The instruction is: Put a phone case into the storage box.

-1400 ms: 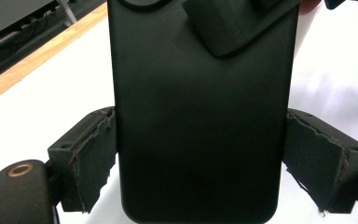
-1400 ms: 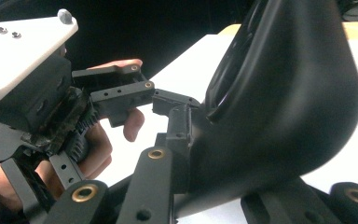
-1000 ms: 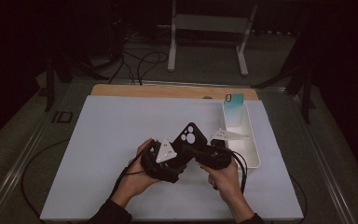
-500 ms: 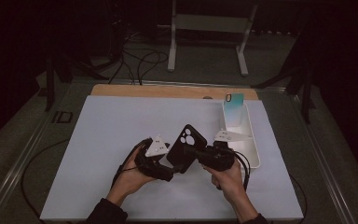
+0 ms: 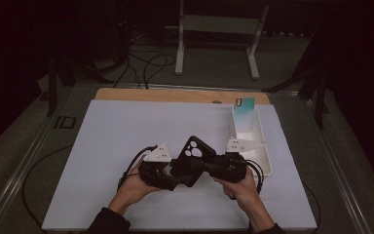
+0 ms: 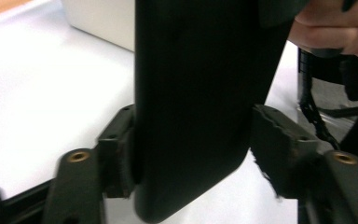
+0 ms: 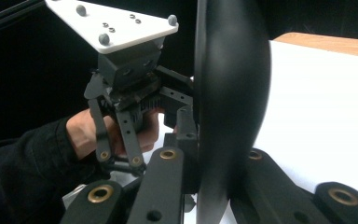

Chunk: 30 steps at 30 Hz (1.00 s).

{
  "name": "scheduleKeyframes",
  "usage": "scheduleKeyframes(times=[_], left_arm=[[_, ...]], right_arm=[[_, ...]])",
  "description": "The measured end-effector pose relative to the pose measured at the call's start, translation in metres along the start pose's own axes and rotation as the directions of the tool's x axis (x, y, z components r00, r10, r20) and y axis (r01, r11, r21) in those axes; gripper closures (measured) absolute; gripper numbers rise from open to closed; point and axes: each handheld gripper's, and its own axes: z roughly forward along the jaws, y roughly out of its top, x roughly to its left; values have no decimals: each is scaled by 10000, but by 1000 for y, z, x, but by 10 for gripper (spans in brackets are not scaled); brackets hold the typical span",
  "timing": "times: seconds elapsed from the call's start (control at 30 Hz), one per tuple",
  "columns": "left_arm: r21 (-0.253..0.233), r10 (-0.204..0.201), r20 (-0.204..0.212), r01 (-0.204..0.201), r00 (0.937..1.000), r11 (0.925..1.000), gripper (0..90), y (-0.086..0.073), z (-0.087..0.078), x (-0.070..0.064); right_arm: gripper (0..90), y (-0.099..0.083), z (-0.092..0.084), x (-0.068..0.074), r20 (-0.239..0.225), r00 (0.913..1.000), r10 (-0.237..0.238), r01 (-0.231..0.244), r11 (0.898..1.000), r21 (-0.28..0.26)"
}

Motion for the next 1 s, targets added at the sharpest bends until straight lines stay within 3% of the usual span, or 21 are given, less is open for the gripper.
scheduleKeyframes(times=[0.13,0.23,0.3,0.37,0.5,0.53,0.63,0.8,0.83,1.0], left_arm=[[-115,66,585,-59,9983,9999,507,-4,-3,2],[-306,64,797,-39,9968,9995,585,-6,-5,2],[-493,21,965,27,9953,9988,585,-7,-6,3],[-536,46,1067,11,9943,9986,704,-8,-7,3],[-611,182,916,-126,9956,9980,724,-9,-7,2],[-635,210,911,-152,9956,9979,794,-9,-7,1],[-677,289,772,-237,9966,9974,798,-8,-5,-1],[-701,433,462,-400,9980,9967,800,-9,-5,-3],[-701,433,462,-400,9980,9967,800,-9,-5,-3],[-1004,217,62,-210,9997,9947,803,-10,-10,1]], right_arm=[[854,0,-3,-4,-166,9998,108,-109,9999,-49],[851,1,-6,-5,-256,9996,123,-124,9999,-33],[847,1,-7,-6,-303,9995,51,-51,10000,-6],[771,3,-9,-6,-257,9995,-197,200,9997,127],[748,4,-9,-5,-172,9994,-291,294,9994,162],[609,6,-9,-4,189,9990,-410,406,9990,212],[557,7,-8,-4,309,9990,-320,315,9993,184],[369,7,-4,-3,691,9974,-183,175,9998,119],[369,7,-4,-3,691,9974,-183,175,9998,119],[202,8,-6,-2,1517,9884,94,-80,9999,-101]])
